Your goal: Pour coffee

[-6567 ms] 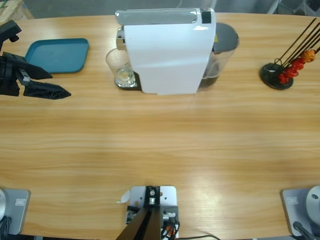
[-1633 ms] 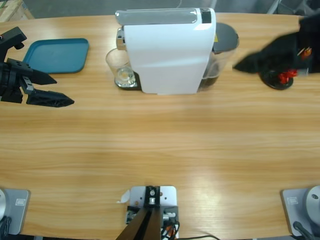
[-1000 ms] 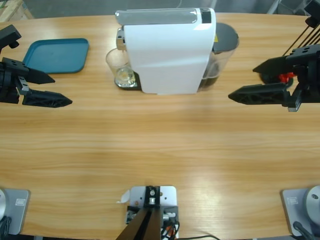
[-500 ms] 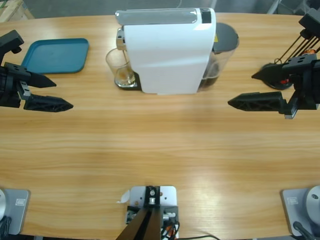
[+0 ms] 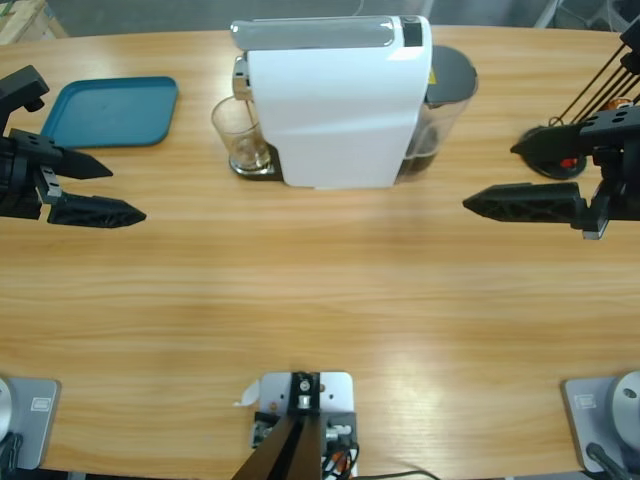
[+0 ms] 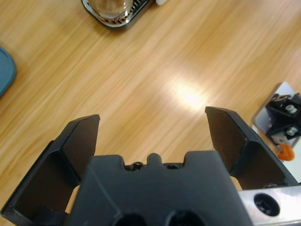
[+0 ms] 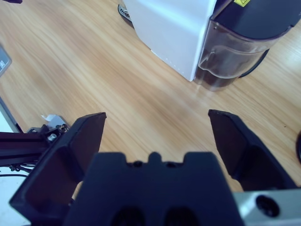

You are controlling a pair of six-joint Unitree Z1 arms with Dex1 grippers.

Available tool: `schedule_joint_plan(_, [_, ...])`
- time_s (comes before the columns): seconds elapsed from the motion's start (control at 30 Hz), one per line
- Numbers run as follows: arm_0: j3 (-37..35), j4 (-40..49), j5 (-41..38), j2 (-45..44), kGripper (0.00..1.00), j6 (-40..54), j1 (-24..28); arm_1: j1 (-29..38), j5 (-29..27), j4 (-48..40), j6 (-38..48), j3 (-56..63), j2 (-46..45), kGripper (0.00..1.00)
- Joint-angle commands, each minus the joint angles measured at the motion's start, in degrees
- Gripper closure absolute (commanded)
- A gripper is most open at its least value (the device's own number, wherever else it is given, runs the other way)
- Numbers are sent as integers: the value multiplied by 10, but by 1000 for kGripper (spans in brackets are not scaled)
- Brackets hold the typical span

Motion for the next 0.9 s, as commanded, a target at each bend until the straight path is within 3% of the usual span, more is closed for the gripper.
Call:
schedule_joint_plan(0.03, [15,-4,-6,-13,18,1,-6,5,-4,-9,-7,31,-22,0])
schedule_joint_plan(0.9, [24,-9,-1,-18,18,0,-2,5,-15,-12,-7,30,-8,0])
